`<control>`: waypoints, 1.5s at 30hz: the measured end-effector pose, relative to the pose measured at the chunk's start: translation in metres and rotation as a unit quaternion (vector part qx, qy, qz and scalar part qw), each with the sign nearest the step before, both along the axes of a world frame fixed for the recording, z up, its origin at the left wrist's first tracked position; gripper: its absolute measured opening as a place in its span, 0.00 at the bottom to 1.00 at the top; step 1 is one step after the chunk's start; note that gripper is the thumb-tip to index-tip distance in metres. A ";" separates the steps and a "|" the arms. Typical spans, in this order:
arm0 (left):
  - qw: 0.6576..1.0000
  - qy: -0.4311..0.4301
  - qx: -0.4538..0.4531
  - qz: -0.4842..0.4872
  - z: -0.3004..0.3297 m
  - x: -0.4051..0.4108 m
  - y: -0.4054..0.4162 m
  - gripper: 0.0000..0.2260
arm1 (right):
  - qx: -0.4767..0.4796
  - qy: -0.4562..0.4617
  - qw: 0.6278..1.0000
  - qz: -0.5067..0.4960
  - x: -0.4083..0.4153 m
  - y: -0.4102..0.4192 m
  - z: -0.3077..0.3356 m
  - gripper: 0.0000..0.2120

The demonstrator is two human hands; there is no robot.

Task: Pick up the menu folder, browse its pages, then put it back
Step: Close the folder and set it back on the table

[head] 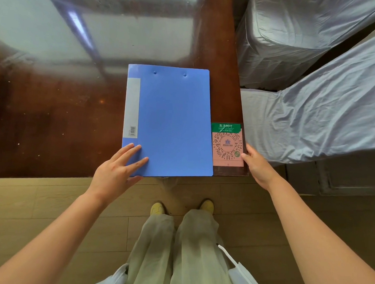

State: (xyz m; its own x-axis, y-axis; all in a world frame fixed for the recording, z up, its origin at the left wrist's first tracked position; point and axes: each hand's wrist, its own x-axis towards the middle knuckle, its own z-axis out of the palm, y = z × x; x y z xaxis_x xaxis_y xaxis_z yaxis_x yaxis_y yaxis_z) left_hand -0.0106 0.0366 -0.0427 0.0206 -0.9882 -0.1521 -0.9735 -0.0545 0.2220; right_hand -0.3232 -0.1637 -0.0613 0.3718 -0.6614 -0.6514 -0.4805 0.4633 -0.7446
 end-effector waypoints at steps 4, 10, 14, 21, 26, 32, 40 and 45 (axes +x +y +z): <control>1.000 0.005 -0.002 0.004 0.000 -0.001 0.000 0.25 | -0.008 0.013 1.000 0.007 0.000 0.000 0.000 0.20; 1.000 0.009 -0.001 0.008 0.000 -0.001 0.000 0.26 | -0.019 0.023 0.999 0.015 0.001 0.002 0.004 0.19; 1.000 0.010 -0.002 0.011 0.001 -0.002 0.000 0.26 | -0.019 0.016 1.000 0.013 0.001 0.002 0.006 0.19; 1.000 0.009 -0.002 0.012 0.003 -0.003 -0.001 0.25 | -0.020 0.015 0.999 0.021 0.002 0.001 0.007 0.19; 1.000 0.008 -0.003 0.018 0.004 -0.005 -0.001 0.25 | 0.022 -0.015 1.000 0.005 0.000 0.000 0.007 0.20; 1.000 0.003 0.002 0.026 0.007 -0.008 -0.001 0.25 | -0.339 0.214 0.914 0.061 0.006 0.017 0.027 0.32; 1.000 0.006 0.007 0.027 0.006 -0.006 -0.001 0.25 | -0.551 0.244 0.661 0.446 0.073 0.063 0.030 0.29; 1.000 0.005 0.007 0.024 0.007 -0.006 -0.002 0.24 | -0.552 0.270 0.655 0.440 0.075 0.062 0.024 0.24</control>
State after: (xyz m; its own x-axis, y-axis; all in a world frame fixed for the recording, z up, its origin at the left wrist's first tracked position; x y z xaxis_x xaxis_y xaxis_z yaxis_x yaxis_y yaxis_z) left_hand -0.0163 0.0349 -0.0359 0.0662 -0.9838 -0.1664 -0.9675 -0.1040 0.2303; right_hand -0.2481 -0.1022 -0.0373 0.8382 -0.5243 -0.1499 -0.5309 -0.8475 -0.0043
